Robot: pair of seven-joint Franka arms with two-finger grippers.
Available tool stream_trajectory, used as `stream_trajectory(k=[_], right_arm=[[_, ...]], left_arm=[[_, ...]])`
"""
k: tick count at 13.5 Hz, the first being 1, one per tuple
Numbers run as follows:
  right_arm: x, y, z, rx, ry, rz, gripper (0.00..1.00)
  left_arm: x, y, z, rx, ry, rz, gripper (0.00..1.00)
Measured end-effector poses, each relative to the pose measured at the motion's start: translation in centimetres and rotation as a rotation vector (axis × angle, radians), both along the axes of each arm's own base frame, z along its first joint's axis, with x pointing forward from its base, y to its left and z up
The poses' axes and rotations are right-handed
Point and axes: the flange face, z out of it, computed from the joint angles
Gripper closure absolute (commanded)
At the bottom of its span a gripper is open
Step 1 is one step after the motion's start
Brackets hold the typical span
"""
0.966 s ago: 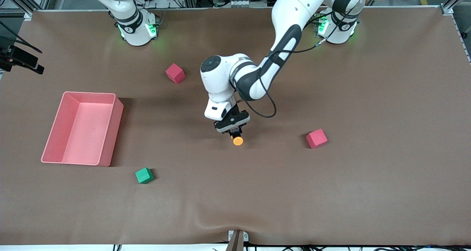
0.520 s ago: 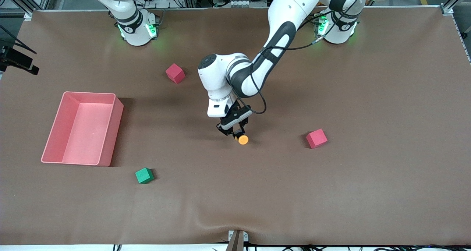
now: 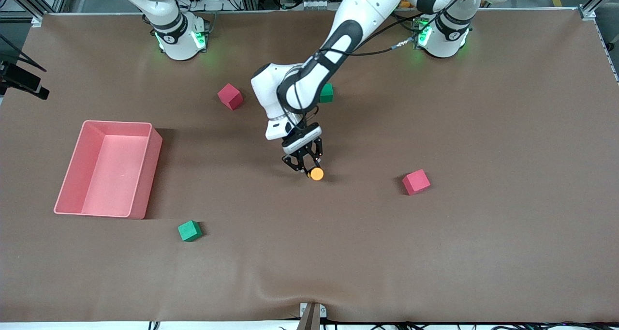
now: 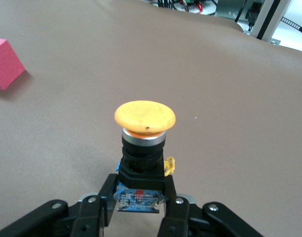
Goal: Place and upright button with both arms
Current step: 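Lift the button with the left gripper and turn it cap up, then set the button upright on the table and open the left gripper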
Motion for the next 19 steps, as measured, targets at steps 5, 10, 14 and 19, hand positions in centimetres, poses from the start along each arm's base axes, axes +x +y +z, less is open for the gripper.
stream_trajectory(k=[5,10,14,19], right_arm=[[0.0,0.0,0.0,0.000,0.000,0.000,0.00],[0.0,0.0,0.0,0.000,0.000,-0.001,0.00],[0.0,-0.1,0.0,0.000,-0.001,-0.001,0.00],[0.0,-0.1,0.0,0.000,-0.003,-0.001,0.00]], left_arm=[[-2.3,-0.1,-3.4,0.031,-0.111,0.000,1.00],[-3.0,0.2,-5.2,0.053,-0.142,-0.015,1.00],[-4.8,0.3,-7.3,0.120,-0.174,-0.038,1.00],[-5.5,0.1,-7.9,0.111,-0.199,-0.032,1.00]])
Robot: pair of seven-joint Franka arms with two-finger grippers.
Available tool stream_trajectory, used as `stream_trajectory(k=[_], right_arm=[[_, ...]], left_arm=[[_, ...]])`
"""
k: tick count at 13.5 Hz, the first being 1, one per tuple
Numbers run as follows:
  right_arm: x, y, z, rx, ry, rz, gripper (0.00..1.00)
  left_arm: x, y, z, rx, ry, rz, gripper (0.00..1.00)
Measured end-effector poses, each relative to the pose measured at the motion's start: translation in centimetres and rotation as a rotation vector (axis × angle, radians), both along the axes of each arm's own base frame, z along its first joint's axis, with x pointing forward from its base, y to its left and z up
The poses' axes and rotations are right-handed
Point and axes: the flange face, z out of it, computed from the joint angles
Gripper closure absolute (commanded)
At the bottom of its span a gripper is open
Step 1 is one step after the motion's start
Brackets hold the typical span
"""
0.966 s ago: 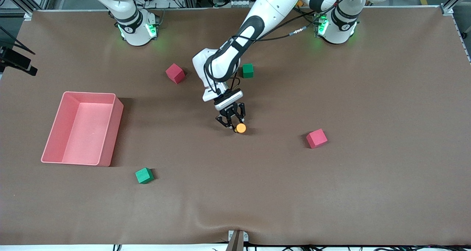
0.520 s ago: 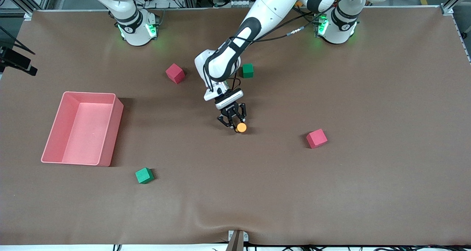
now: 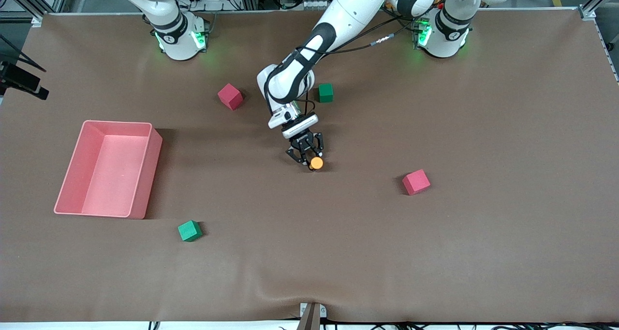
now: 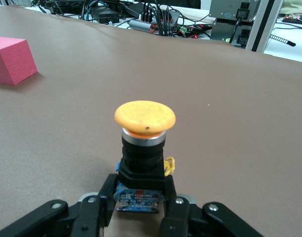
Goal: Place and upright button with both arms
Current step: 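Set the button upright on the table and open the left gripper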
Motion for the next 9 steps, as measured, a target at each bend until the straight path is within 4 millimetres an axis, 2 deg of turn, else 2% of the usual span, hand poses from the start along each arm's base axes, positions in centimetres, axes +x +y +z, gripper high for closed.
stream_trajectory(k=[7,8,9], right_arm=[[0.0,0.0,0.0,0.000,-0.001,0.000,0.00],[0.1,0.0,0.0,0.000,-0.001,0.000,0.00],[0.1,0.0,-0.1,0.000,-0.001,0.000,0.00]], left_arm=[[0.0,0.4,-0.7,-0.003,-0.017,0.020,1.00],[0.0,0.5,-1.0,-0.001,-0.019,0.020,0.98],[-0.1,0.6,-1.3,0.002,-0.021,0.018,0.91]])
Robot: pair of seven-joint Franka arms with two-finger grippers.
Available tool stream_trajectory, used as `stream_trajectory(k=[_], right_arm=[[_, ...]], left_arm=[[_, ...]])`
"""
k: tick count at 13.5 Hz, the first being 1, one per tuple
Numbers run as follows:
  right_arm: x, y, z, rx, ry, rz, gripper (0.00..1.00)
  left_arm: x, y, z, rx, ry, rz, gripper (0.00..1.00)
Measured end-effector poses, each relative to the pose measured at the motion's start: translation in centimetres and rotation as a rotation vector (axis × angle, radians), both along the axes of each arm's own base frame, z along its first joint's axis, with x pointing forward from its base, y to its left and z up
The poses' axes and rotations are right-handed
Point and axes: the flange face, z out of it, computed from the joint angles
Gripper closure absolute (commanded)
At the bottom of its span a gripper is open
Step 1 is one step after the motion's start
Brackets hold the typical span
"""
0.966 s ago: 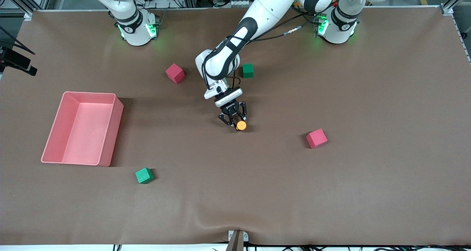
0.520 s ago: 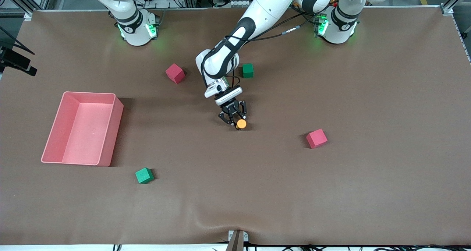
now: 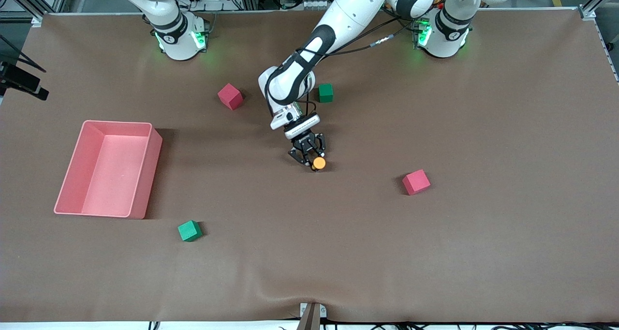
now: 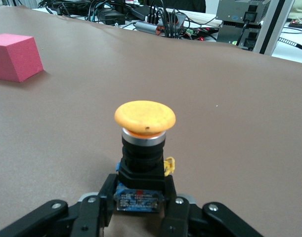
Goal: Place and upright button with both arms
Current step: 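Set the button upright on the table and open the left gripper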
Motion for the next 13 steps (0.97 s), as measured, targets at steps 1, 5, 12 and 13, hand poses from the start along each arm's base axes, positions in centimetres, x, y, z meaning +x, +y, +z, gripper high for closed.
stream_trajectory(k=[1,5,12,13], right_arm=[[0.01,0.00,-0.02,0.000,0.000,0.000,0.00],[0.04,0.00,-0.04,0.000,0.000,0.000,0.00],[0.04,0.00,-0.04,0.000,0.000,0.000,0.00],[0.04,0.00,-0.04,0.000,0.000,0.000,0.00]], left_arm=[[-0.07,0.00,-0.09,0.004,-0.005,-0.003,0.77],[-0.10,0.01,-0.15,0.006,-0.007,-0.004,0.10],[0.00,-0.22,0.15,0.001,-0.012,-0.007,0.00],[0.04,-0.31,0.26,-0.001,-0.013,-0.007,0.00]])
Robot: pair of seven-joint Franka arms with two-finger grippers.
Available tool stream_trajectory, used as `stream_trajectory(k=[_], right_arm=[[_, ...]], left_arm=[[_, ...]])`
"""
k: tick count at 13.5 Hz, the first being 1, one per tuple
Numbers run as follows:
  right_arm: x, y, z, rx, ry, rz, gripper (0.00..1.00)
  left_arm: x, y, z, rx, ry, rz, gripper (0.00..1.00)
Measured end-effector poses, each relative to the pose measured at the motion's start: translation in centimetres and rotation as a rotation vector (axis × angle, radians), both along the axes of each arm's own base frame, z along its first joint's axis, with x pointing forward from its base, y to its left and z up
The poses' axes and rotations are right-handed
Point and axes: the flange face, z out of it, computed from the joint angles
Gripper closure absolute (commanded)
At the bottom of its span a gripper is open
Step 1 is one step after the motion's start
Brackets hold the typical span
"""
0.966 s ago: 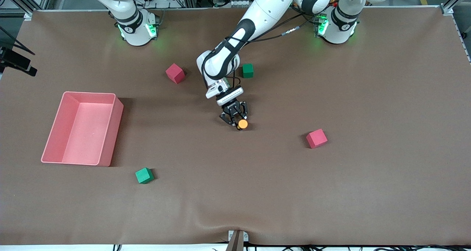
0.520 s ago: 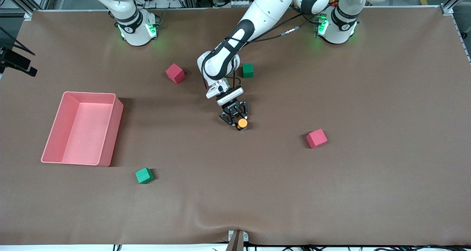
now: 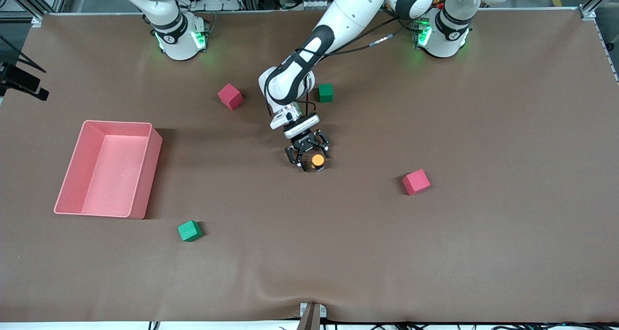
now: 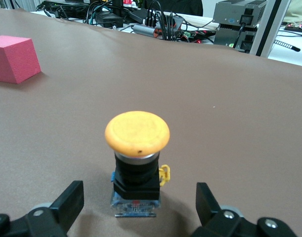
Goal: Place and upright button with both arms
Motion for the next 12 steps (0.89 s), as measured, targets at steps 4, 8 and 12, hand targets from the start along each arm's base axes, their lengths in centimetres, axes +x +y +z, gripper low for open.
stream_trajectory(k=[4,8,12], right_arm=[[0.0,0.0,0.0,0.000,0.000,0.000,0.00],[0.0,0.0,0.0,0.000,0.000,0.000,0.00],[0.0,0.0,0.0,0.000,-0.001,0.000,0.00]], left_arm=[[0.0,0.0,0.5,0.027,-0.006,0.006,0.00],[-1.5,-0.8,1.9,0.043,0.012,-0.007,0.00],[-4.3,-2.2,3.7,0.047,0.041,-0.007,0.00]])
